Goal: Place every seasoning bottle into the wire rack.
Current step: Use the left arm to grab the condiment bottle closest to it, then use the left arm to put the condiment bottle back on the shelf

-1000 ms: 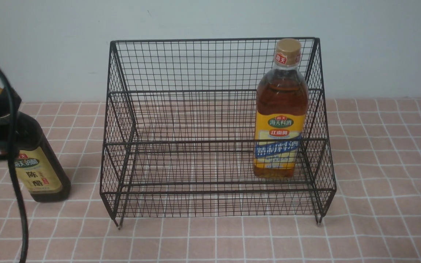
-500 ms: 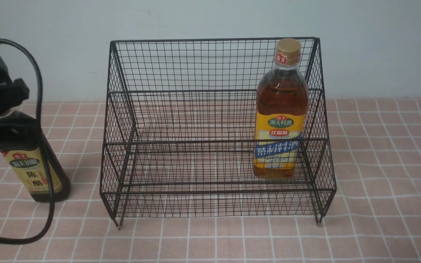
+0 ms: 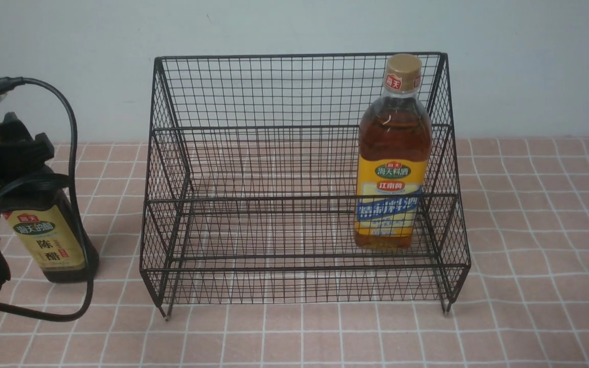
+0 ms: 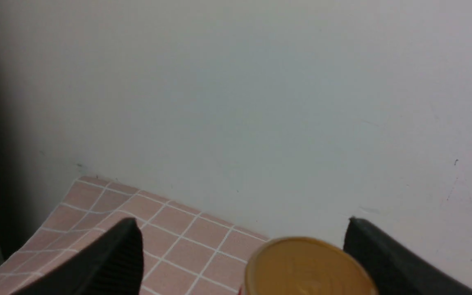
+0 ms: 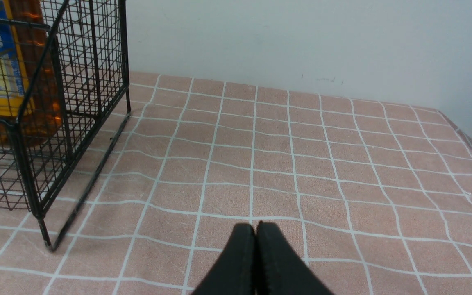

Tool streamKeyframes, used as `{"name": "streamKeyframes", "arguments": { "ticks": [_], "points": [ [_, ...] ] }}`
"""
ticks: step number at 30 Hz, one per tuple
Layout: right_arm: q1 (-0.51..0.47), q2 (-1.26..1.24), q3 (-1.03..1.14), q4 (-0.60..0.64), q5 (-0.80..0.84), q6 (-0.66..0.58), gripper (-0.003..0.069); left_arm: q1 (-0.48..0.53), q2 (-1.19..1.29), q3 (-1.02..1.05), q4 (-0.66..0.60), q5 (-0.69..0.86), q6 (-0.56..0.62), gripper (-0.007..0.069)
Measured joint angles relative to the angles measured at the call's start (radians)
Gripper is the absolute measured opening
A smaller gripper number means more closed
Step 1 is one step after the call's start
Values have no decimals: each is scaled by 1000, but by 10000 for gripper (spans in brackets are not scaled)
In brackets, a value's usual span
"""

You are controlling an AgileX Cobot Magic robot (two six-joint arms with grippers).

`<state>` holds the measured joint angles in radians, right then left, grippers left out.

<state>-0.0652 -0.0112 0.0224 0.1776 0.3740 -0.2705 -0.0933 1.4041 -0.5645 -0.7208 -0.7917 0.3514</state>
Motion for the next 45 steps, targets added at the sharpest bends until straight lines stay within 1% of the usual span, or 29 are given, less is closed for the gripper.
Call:
{"name": "streamKeyframes", "arguments": {
  "ticks": [3, 4, 6, 8, 9, 15, 19, 22, 26, 32, 36, 39, 42, 45],
  "points": [
    [0, 0, 0, 0, 0, 0, -14, 0, 13, -1, -2, 19, 0, 573],
    [0, 0, 0, 0, 0, 0, -14, 0, 15, -4, -2, 30, 0, 554],
    [0, 0, 0, 0, 0, 0, -14, 0, 18, -6, -2, 56, 0, 477],
    [0, 0, 0, 0, 0, 0, -14, 0, 18, -7, 10, 59, 0, 341],
    [0, 0, 0, 0, 0, 0, -14, 0, 18, -7, 23, 56, 7, 308],
    [0, 0, 0, 0, 0, 0, -14, 0, 2, -7, 75, 92, 51, 311],
    [0, 0, 0, 0, 0, 0, -14, 0, -71, -14, 185, 226, 82, 307],
    [0, 0, 0, 0, 0, 0, -14, 0, -147, -63, 231, 333, 82, 307],
    [0, 0, 0, 0, 0, 0, -14, -1, -246, -156, 244, 387, 78, 307],
    [0, 0, 0, 0, 0, 0, -14, -1, -317, -304, 251, 393, 70, 307],
    [0, 0, 0, 0, 0, 0, -14, -1, -322, -416, 255, 415, 5, 307],
    [0, 0, 0, 0, 0, 0, -14, -1, -311, -459, 257, 442, -31, 307],
    [0, 0, 0, 0, 0, 0, -14, -1, -262, -534, 261, 486, -114, 307],
    [0, 0, 0, 0, 0, 0, -14, -18, -210, -578, 264, 503, -165, 307]
  ]
}}
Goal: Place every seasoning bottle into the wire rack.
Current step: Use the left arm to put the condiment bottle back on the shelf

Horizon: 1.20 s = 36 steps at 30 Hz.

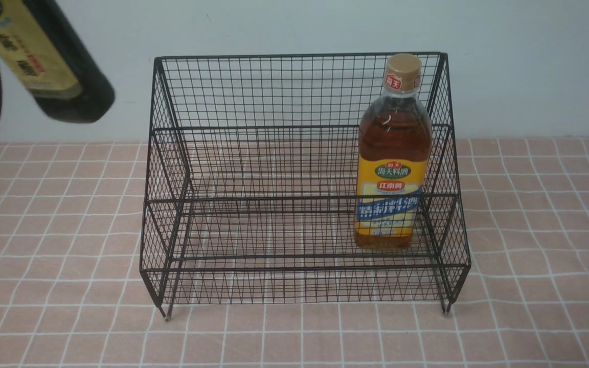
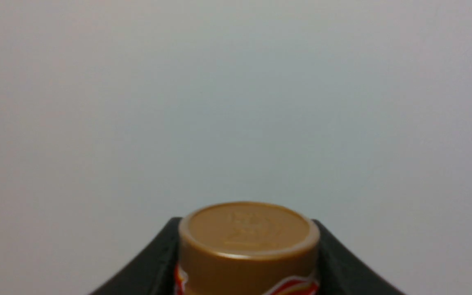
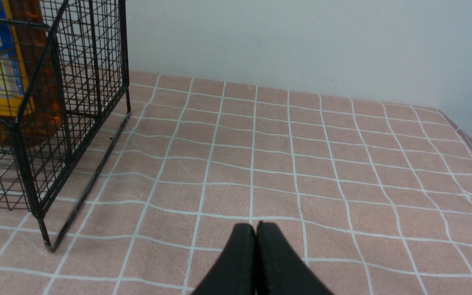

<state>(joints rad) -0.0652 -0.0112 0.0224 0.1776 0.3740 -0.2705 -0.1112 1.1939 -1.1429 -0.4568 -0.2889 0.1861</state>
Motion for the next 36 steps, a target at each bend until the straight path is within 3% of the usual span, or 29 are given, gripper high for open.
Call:
{"name": "streamKeyframes", "arguments": {
  "ticks": [11, 29, 36],
  "points": [
    [0, 0, 0, 0, 0, 0, -14, -152, 193, -137, -2, 3, 40, 307],
    [0, 0, 0, 0, 0, 0, -14, -161, 415, -208, -84, -23, 75, 306],
    [0, 0, 0, 0, 0, 0, -14, -161, 446, -208, -109, 69, 121, 306]
  ]
}}
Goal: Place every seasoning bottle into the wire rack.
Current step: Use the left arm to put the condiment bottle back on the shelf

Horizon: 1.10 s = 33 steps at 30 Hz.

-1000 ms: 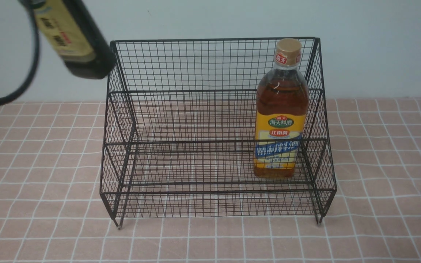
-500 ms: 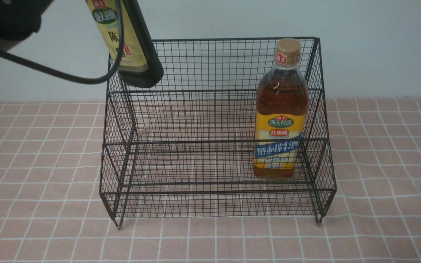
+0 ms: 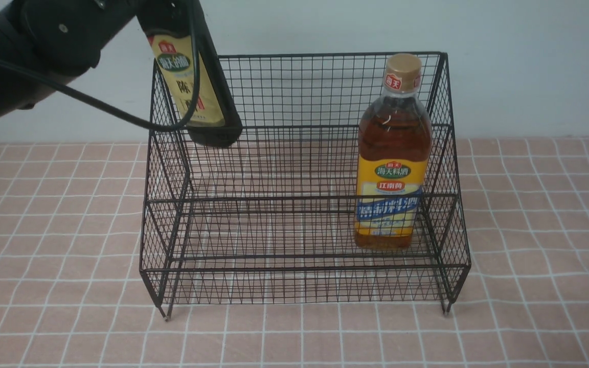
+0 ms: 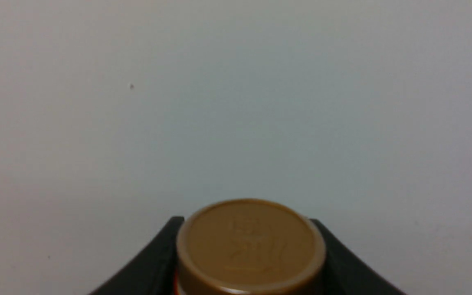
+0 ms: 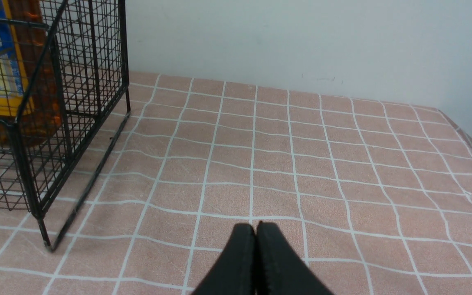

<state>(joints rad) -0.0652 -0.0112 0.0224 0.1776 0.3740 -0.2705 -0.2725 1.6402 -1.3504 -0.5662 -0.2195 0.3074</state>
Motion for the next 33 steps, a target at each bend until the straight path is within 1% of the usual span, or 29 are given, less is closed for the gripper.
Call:
{"name": "streamKeyframes", "arguments": {
  "ticks": [6, 10, 13, 20, 28, 33],
  "points": [
    [0, 0, 0, 0, 0, 0, -14, 0, 29, 0, -1, 130, 87, 305],
    [0, 0, 0, 0, 0, 0, -14, 0, 60, 0, -1, 195, 107, 305],
    [0, 0, 0, 0, 0, 0, -14, 0, 82, 0, -22, 214, 112, 305],
    [0, 0, 0, 0, 0, 0, -14, 0, 100, 0, -117, 212, 128, 304],
    [0, 0, 0, 0, 0, 0, -14, 0, 102, 0, -213, 192, 175, 309],
    [0, 0, 0, 0, 0, 0, -14, 0, 90, -12, -236, 137, 175, 367]
  ]
}}
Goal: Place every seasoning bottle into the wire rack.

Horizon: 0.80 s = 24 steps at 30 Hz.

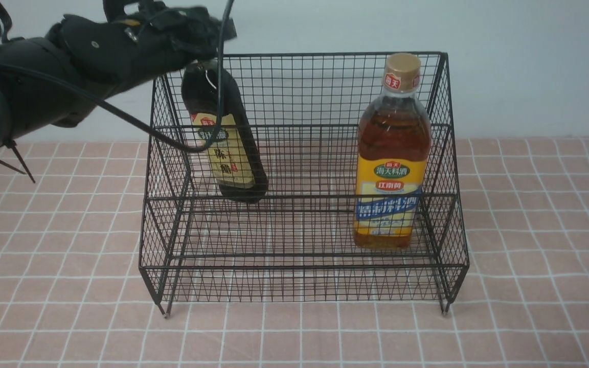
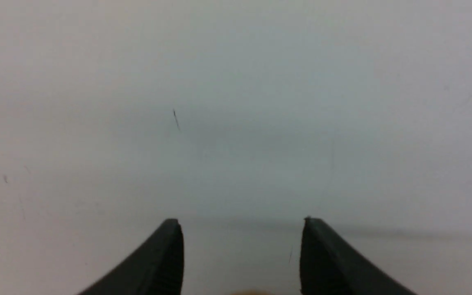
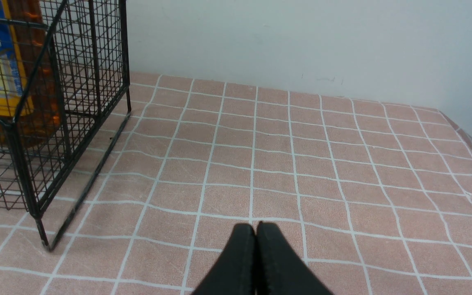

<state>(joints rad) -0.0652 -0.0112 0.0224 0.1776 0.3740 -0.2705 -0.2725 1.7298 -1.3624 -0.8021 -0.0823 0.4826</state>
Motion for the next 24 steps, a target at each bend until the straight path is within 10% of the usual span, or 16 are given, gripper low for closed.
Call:
{"name": "streamKeyframes", "arguments": {
  "ticks": [15, 24],
  "points": [
    [0, 0, 0, 0, 0, 0, -14, 0, -142, -6, 3, 5, 30, 377],
    [0, 0, 0, 0, 0, 0, -14, 25, -309, -6, 25, 424, 280, 8]
  ]
}}
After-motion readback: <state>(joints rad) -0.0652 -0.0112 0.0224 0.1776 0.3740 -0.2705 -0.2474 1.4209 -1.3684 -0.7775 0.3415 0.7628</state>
